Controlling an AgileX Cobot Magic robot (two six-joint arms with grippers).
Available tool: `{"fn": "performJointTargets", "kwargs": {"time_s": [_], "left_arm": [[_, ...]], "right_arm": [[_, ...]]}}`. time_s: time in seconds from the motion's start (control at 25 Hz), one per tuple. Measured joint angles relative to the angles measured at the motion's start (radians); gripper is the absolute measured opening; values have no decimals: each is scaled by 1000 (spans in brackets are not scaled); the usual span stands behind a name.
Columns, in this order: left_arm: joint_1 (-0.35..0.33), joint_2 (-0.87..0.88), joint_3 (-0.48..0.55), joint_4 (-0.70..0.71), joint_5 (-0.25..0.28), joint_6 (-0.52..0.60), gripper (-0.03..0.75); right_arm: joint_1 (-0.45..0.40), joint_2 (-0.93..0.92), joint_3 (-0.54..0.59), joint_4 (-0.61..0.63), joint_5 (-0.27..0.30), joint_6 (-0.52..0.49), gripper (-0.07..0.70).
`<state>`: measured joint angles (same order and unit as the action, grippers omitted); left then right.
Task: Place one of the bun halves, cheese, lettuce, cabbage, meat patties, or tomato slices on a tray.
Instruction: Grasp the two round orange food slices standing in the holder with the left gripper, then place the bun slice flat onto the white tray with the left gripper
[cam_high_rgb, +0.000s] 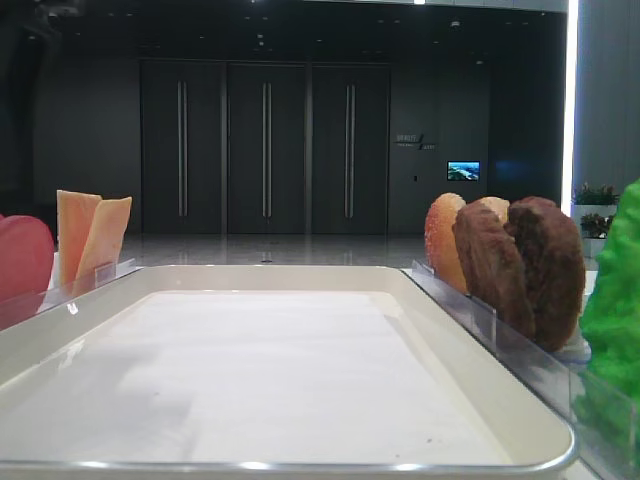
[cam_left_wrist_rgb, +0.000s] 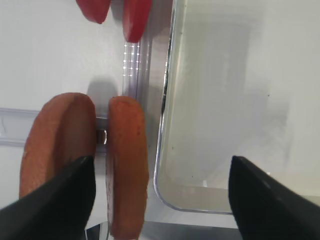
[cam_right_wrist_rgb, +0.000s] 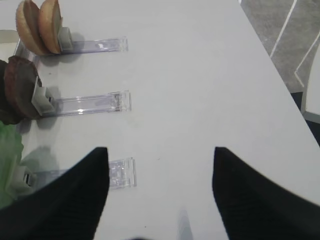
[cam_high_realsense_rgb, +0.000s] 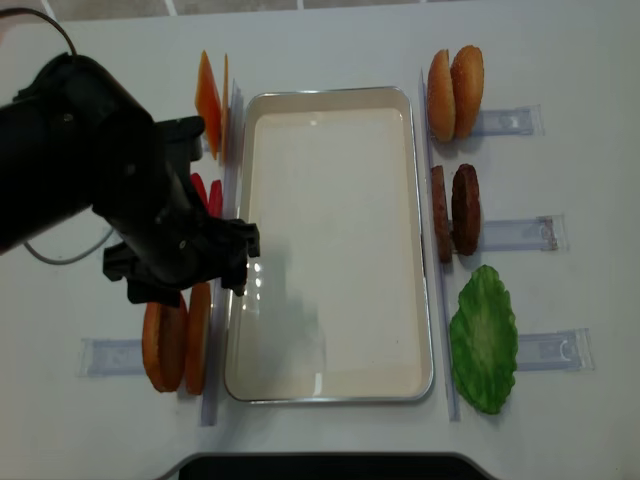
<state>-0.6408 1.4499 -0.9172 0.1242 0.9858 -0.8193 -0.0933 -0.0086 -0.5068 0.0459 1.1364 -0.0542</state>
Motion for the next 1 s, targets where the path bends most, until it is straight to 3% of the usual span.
{"fn": "performJointTargets", "kwargs": {"time_s": [0.28, 0.4, 0.48, 0.6, 0.64, 0.8, 0.96, 1.0], "left_arm": [[-7, 42, 42, -1, -25, 1, 624], [-8, 42, 92, -6, -53, 1, 562], [-8, 42, 109, -6, -59, 3, 463], [-8, 42, 110, -7, -57, 20, 184], [-8, 42, 111, -1, -44, 28, 139], [-8, 42, 92, -11, -23, 63, 139], [-8, 42, -25, -27, 63, 93, 139], [-8, 42, -67, -43, 58, 94, 137]], "right_arm": [[0, 0, 0, 0, 0, 0, 429], [0, 0, 0, 0, 0, 0, 429], [0, 0, 0, 0, 0, 0, 429], [0, 0, 0, 0, 0, 0, 429], [0, 0, 0, 0, 0, 0, 429], [0, 0, 0, 0, 0, 0, 429], [0, 0, 0, 0, 0, 0, 429], [0, 0, 0, 0, 0, 0, 429]]}}
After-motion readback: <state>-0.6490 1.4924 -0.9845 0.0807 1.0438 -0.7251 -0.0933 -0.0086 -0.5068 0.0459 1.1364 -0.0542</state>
